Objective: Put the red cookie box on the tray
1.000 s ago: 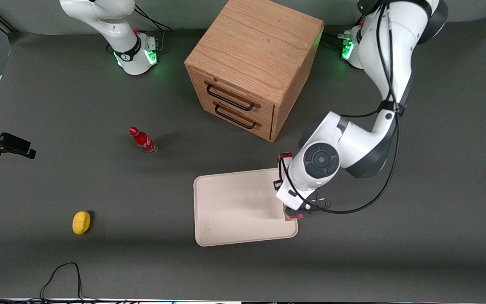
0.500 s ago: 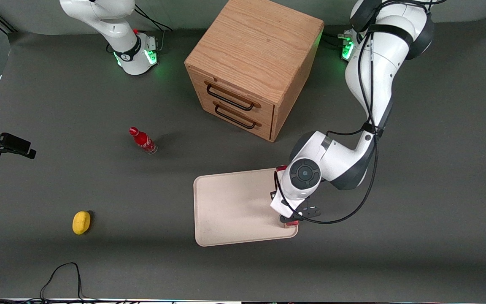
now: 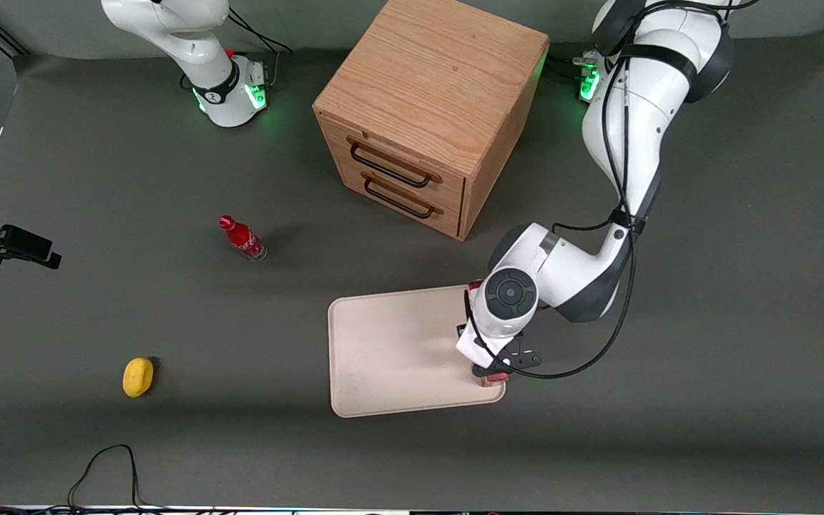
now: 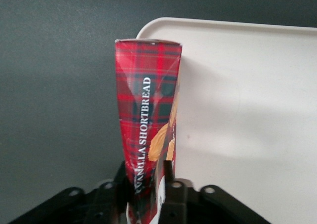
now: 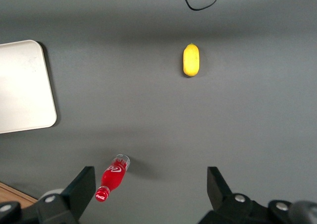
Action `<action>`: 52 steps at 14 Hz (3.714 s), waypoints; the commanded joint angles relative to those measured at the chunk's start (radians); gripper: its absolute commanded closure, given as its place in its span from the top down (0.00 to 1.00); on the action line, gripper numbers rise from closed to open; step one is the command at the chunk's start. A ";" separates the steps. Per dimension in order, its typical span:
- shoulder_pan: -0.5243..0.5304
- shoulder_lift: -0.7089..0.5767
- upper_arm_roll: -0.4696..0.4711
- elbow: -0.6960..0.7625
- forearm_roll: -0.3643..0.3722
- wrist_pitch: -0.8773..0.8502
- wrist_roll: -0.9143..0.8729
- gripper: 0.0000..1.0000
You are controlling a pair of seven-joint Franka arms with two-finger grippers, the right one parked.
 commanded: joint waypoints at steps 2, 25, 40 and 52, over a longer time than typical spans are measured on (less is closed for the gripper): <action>-0.010 -0.035 0.010 -0.011 0.028 -0.017 -0.020 1.00; 0.565 -0.850 -0.010 -0.391 -0.180 -0.513 0.731 1.00; 0.309 -0.894 0.291 -0.477 -0.181 -0.448 0.830 1.00; 0.315 -0.893 0.286 -0.463 -0.261 -0.465 0.836 1.00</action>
